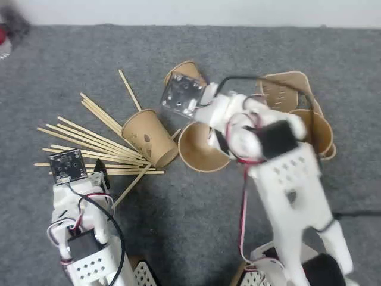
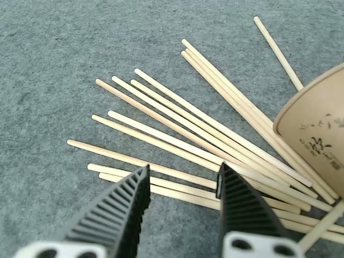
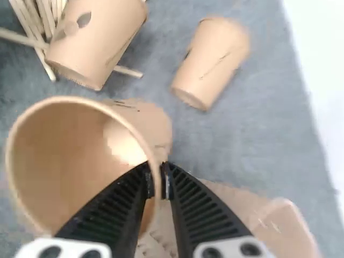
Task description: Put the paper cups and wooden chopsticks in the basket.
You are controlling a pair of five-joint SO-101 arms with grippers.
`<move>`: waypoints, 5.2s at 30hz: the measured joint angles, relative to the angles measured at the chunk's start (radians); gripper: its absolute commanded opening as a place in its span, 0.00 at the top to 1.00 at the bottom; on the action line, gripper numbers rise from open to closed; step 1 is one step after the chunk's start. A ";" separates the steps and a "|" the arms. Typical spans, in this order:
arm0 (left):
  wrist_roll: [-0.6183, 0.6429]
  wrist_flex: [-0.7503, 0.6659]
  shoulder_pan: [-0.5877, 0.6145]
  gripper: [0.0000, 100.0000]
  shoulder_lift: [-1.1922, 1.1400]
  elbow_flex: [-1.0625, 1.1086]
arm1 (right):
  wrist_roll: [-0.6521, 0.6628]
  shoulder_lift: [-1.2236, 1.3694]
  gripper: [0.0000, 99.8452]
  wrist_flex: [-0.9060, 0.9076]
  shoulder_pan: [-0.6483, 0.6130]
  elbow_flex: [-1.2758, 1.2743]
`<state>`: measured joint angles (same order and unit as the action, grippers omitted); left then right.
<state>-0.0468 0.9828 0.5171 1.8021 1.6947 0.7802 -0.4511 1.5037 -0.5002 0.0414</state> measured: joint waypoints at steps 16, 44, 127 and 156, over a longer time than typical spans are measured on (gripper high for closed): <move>0.000 0.000 0.000 0.80 0.000 0.000 | -0.025 -0.249 0.99 0.253 0.496 0.485; 0.000 0.000 0.000 0.80 0.000 0.000 | -0.144 -0.457 0.69 -0.038 0.726 -0.080; -0.173 -0.207 -0.419 0.97 -2.576 -2.426 | -0.634 -1.344 0.99 -0.486 1.085 -1.537; -0.203 -0.077 -0.580 0.97 -3.322 -3.230 | -0.634 -1.344 0.99 -0.486 1.019 -1.560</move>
<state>-0.2493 0.9060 -0.0629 -1.5198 -1.5351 0.1465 -1.7952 1.0173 0.5186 -1.5190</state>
